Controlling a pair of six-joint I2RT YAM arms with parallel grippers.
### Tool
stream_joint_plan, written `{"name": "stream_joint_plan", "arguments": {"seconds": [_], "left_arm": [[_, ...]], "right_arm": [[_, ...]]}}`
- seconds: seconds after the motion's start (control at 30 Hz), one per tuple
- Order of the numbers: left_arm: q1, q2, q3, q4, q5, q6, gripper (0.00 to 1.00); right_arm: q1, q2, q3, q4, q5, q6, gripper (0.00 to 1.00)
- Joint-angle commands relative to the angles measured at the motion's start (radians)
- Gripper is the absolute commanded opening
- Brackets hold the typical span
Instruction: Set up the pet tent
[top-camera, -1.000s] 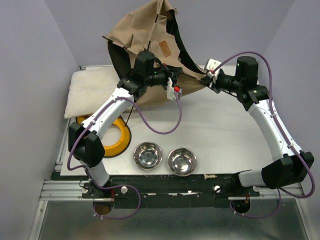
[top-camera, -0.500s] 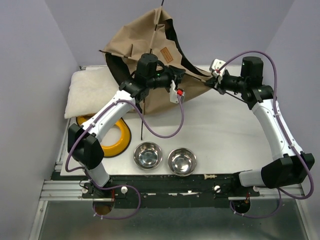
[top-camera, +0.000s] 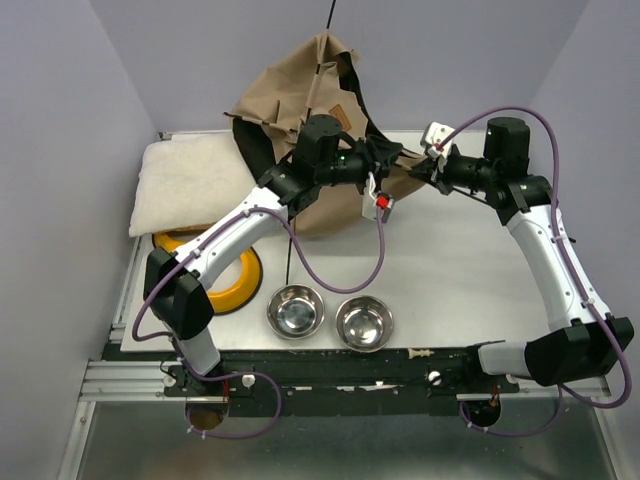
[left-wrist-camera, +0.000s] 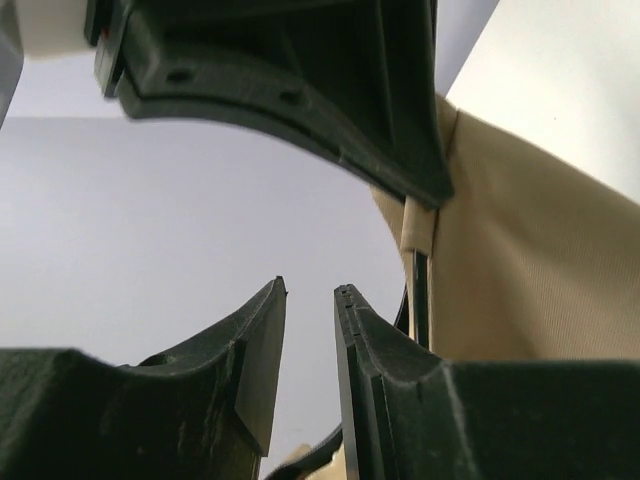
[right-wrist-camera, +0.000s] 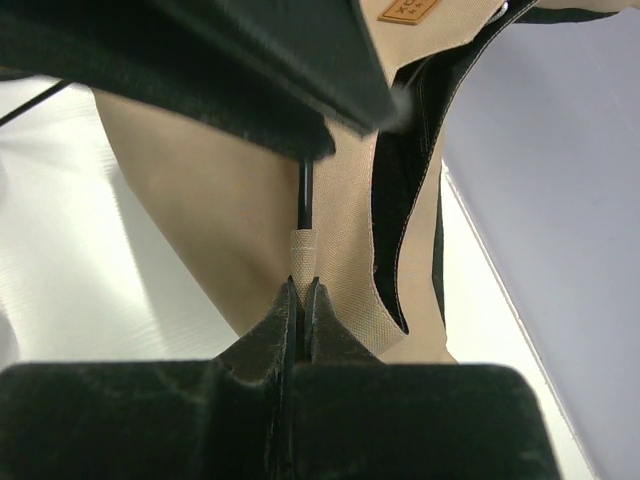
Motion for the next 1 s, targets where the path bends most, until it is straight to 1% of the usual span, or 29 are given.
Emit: {"name": "stream_joint_plan", "arguments": {"seconds": [0.0, 0.07, 0.13, 0.2, 0.3, 0.43, 0.53, 0.63, 0.77, 0.8, 0.83, 0.9, 0.97], "left_arm": [[-0.031, 0.034, 0.038, 0.001, -0.021, 0.038, 0.42], [-0.028, 0.028, 0.059, -0.015, -0.043, -0.044, 0.44], [-0.013, 0.001, 0.058, -0.065, -0.025, -0.085, 0.45], [-0.002, -0.036, 0.024, -0.11, -0.012, -0.088, 0.47], [0.0, -0.071, -0.021, -0.136, -0.018, -0.089, 0.5], [0.0, -0.05, 0.045, -0.211, -0.021, -0.118, 0.53], [-0.002, -0.013, 0.093, -0.246, -0.04, -0.111, 0.52], [0.001, 0.025, 0.15, -0.3, -0.037, -0.103, 0.47], [0.0, 0.039, 0.168, -0.337, -0.015, -0.094, 0.43], [-0.002, 0.035, 0.165, -0.334, -0.012, -0.092, 0.44], [-0.004, 0.024, 0.159, -0.319, -0.008, -0.098, 0.48], [-0.01, -0.005, 0.136, -0.264, 0.011, -0.16, 0.55], [-0.019, -0.034, 0.121, -0.248, 0.04, -0.196, 0.6]], "right_arm": [[0.009, -0.028, 0.008, 0.006, -0.051, 0.015, 0.01], [0.009, -0.034, 0.005, 0.009, -0.044, 0.012, 0.01], [0.008, -0.048, 0.004, 0.018, -0.045, 0.021, 0.01], [0.009, -0.063, -0.007, 0.027, -0.065, 0.024, 0.01], [0.011, -0.084, -0.022, 0.035, -0.082, 0.027, 0.01], [0.011, -0.086, -0.013, 0.028, -0.09, 0.032, 0.01], [0.012, -0.094, -0.009, 0.018, -0.104, 0.03, 0.01], [0.012, -0.095, -0.007, 0.009, -0.1, 0.019, 0.01], [0.017, -0.103, -0.001, 0.005, -0.099, 0.022, 0.01], [0.017, -0.103, 0.001, 0.005, -0.099, 0.024, 0.01], [0.018, -0.107, 0.002, 0.006, -0.099, 0.026, 0.01], [0.021, -0.112, 0.004, 0.006, -0.093, 0.029, 0.01], [0.024, -0.115, 0.005, 0.009, -0.094, 0.036, 0.01]]}}
